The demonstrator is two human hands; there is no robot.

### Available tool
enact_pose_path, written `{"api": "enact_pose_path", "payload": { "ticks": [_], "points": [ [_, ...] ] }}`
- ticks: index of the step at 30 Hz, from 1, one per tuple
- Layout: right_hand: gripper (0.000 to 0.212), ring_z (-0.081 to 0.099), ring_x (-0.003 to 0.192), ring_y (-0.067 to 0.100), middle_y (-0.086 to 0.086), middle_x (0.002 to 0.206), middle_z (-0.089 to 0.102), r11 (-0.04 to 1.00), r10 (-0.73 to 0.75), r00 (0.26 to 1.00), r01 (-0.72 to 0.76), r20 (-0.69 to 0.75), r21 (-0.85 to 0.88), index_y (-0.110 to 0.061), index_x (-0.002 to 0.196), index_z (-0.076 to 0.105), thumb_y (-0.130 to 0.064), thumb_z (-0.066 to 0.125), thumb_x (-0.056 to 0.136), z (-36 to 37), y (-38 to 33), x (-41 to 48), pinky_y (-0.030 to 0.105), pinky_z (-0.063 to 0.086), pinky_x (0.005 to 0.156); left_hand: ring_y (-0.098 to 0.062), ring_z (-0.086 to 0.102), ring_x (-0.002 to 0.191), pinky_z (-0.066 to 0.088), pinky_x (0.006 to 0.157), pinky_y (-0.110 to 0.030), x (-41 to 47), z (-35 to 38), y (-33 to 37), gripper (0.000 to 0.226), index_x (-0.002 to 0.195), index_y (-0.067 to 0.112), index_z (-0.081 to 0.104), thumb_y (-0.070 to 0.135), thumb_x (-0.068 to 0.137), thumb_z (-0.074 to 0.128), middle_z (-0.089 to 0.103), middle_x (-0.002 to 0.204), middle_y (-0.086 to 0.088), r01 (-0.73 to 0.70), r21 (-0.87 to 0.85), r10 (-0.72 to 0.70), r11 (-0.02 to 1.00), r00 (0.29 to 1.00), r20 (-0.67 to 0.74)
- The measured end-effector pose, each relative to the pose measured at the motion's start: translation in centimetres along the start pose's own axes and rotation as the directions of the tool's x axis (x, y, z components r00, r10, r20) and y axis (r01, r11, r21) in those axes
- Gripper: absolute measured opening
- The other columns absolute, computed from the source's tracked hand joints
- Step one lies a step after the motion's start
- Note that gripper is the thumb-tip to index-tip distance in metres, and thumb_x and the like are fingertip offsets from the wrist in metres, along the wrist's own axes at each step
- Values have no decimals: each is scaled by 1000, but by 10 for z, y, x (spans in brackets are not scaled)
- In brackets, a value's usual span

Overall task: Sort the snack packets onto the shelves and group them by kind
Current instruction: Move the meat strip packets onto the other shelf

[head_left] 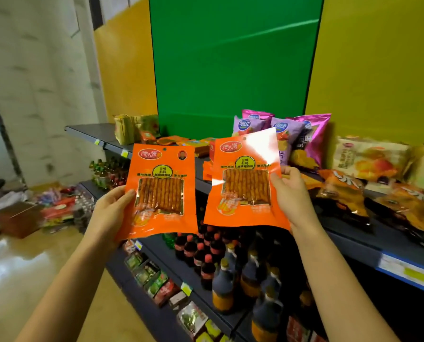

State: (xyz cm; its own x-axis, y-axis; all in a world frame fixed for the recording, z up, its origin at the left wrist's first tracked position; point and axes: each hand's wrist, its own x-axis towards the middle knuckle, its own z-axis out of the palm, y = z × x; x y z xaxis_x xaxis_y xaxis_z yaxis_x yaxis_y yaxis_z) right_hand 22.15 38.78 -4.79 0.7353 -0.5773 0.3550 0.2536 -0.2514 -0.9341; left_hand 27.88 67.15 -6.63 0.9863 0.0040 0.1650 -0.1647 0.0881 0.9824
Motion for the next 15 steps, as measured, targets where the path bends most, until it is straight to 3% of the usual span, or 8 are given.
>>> {"api": "enact_pose_path", "payload": {
  "ticks": [5, 7, 9, 11, 15],
  "points": [
    [9, 56, 77, 16, 6, 91, 61, 993, -116, 993, 117, 32, -27, -18, 102, 44, -23, 46, 95, 67, 14, 42, 20, 42, 60, -9, 65, 43, 51, 39, -21, 68, -26, -7, 19, 90, 27, 61, 22, 96, 44, 71, 63, 2, 6, 5, -6, 1000, 998, -57],
    [8, 55, 78, 13, 3, 95, 62, 985, -161, 986, 163, 38, -49, -20, 103, 43, -23, 45, 95, 93, 11, 59, 16, 41, 60, -8, 64, 42, 51, 40, -20, 97, -36, -3, 18, 90, 24, 60, 22, 97, 44, 70, 71, -2, -1, 29, 3, 1000, 996, -84],
    [8, 52, 69, 7, -9, 85, 59, 977, -199, 979, 202, 50, -67, -21, 103, 41, -23, 43, 96, 116, 9, 74, 11, 39, 54, -7, 63, 41, 51, 40, -18, 124, -48, -1, 18, 90, 21, 59, 21, 97, 43, 67, 76, -5, -15, 41, 20, 999, 993, -118],
    [8, 47, 61, 3, -14, 75, 54, 970, -221, 973, 226, 63, -84, -22, 103, 40, -24, 42, 96, 136, 11, 87, 18, 37, 55, -7, 63, 41, 51, 40, -16, 147, -62, 0, 18, 93, 18, 60, 21, 97, 43, 68, 72, -4, -27, 35, 32, 999, 990, -134],
    [8, 45, 69, -9, -19, 80, 51, 979, -181, 980, 188, 88, -81, -20, 103, 42, -23, 43, 96, 183, 23, 112, 13, 36, 60, -7, 64, 43, 52, 41, -18, 194, -98, -1, 18, 94, 20, 60, 22, 97, 42, 69, 71, -2, -24, 29, 29, 999, 983, -182]
  ]
}}
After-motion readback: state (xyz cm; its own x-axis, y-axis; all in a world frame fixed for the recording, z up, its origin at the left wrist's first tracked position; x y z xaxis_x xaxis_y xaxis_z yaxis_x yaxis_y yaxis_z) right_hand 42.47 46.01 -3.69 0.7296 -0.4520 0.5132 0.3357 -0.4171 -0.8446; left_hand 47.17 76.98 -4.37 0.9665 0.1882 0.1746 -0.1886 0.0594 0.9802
